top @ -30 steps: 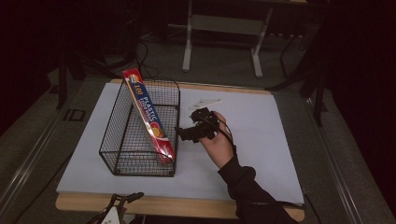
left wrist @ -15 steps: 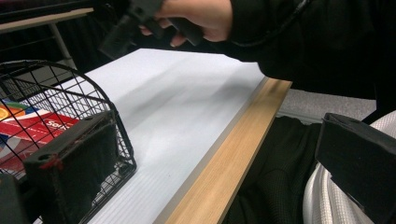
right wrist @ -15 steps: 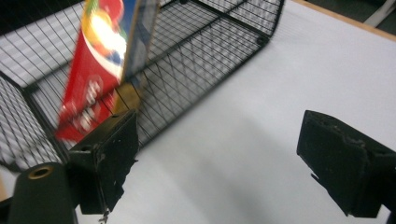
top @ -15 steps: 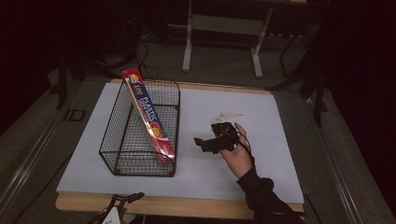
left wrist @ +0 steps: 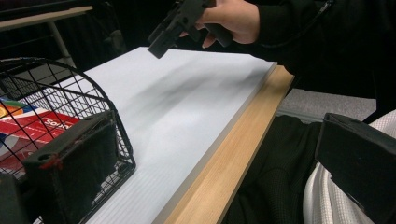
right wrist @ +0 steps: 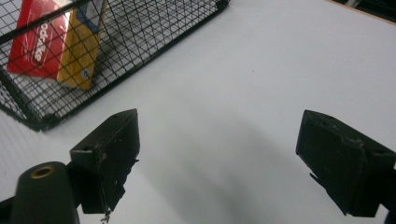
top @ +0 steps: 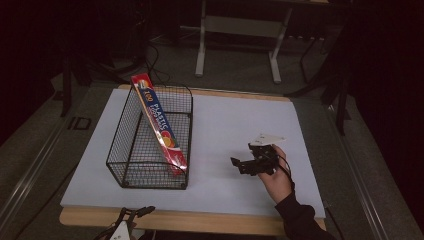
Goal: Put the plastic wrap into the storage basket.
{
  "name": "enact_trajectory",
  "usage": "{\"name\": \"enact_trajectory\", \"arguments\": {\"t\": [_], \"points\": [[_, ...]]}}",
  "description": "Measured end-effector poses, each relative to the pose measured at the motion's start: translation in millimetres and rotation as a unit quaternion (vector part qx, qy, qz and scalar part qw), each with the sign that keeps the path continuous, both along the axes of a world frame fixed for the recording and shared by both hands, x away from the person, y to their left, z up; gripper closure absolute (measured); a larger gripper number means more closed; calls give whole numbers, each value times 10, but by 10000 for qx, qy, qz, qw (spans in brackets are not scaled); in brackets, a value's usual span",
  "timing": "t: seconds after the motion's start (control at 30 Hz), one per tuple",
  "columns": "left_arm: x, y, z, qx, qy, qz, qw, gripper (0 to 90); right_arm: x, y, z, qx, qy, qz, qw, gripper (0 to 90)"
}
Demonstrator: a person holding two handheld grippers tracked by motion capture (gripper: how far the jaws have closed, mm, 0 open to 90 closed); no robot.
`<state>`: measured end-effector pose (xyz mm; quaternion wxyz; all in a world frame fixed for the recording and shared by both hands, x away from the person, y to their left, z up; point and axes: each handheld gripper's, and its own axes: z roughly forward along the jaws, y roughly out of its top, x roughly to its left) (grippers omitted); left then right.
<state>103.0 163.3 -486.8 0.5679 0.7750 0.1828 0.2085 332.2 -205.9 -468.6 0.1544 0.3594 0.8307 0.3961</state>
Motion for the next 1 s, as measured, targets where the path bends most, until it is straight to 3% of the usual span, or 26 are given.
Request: {"name": "enact_trajectory", "arguments": {"t": [0.67, 1.0], "points": [[-5, -12, -3, 44, 4, -37, 10000, 1, -269, -442, -217, -80, 19, -342, 9994, 135], [-6, -21, -6, 67, 15, -63, 10000, 1, -368, -491, -356, -234, -19, -308, 9992, 135]]}}
